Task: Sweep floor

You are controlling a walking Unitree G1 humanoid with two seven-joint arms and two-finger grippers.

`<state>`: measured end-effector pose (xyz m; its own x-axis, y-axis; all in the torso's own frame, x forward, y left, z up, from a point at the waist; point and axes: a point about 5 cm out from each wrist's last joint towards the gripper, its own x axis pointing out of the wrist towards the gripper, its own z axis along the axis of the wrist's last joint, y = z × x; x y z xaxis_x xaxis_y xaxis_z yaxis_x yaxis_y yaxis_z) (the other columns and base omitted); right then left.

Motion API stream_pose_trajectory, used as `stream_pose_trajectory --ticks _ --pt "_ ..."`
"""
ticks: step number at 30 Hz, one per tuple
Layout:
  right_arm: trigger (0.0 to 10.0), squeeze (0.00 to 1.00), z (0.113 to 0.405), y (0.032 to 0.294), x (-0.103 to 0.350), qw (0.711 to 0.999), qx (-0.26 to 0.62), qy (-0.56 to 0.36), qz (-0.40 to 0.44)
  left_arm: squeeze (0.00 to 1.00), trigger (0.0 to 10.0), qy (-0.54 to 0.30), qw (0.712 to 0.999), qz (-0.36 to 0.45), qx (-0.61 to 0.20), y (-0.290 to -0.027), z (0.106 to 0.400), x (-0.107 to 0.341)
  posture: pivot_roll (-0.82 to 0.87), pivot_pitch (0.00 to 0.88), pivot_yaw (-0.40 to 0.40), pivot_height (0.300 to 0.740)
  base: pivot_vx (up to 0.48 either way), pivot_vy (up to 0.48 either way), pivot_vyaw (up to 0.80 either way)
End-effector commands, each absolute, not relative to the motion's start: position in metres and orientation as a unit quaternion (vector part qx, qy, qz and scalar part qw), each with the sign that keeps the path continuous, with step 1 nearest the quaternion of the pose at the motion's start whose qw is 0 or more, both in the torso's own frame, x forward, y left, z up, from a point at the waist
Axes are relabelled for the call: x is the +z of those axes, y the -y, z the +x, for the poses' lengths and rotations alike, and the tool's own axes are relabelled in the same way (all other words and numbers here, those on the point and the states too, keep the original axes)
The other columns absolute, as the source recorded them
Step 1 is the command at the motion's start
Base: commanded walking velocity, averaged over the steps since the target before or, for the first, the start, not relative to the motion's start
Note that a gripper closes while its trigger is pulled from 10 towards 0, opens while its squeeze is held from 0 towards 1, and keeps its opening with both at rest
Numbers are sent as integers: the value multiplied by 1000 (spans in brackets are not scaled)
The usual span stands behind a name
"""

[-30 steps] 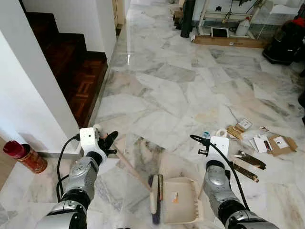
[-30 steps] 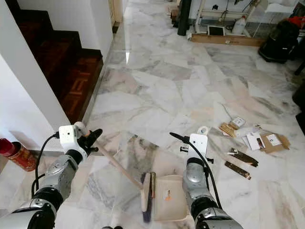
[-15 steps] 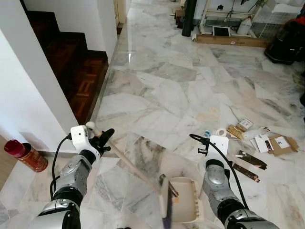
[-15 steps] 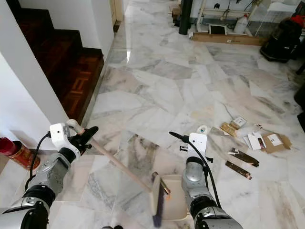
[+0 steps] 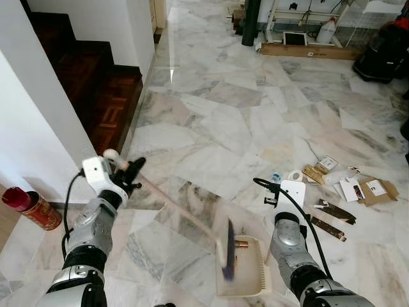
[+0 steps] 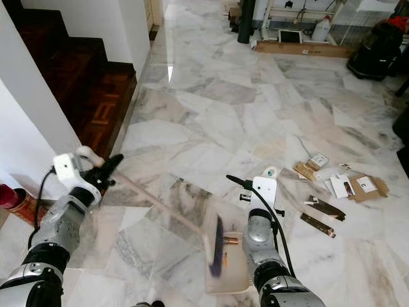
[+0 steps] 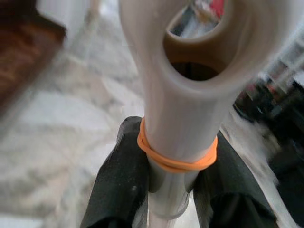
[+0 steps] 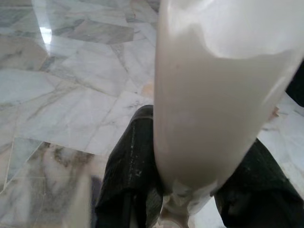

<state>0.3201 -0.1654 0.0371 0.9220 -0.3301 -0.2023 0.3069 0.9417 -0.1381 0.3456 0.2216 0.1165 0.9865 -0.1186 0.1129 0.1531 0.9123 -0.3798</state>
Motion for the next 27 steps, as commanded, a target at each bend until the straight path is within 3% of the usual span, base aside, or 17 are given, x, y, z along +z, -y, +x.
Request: stream_pose_trajectory --ticks 1,7,15,27 --pt "10000 0 313 163 25 975 -161 -144 -42 0 10000 108 974 -198 -33 -236 343 137 134 95 -25 740 0 0 0" --pt "10000 0 312 162 25 976 -159 -144 -42 0 10000 131 982 -136 1 -246 340 148 137 91 -25 740 0 0 0" --pt "10000 0 312 160 24 976 -156 -145 -39 0 10000 52 998 -23 -30 -229 330 113 133 79 -21 740 0 0 0" --pt "10000 0 314 149 23 982 -115 -151 -12 0 10000 13 997 -75 -25 -219 323 90 130 83 -22 740 0 0 0"
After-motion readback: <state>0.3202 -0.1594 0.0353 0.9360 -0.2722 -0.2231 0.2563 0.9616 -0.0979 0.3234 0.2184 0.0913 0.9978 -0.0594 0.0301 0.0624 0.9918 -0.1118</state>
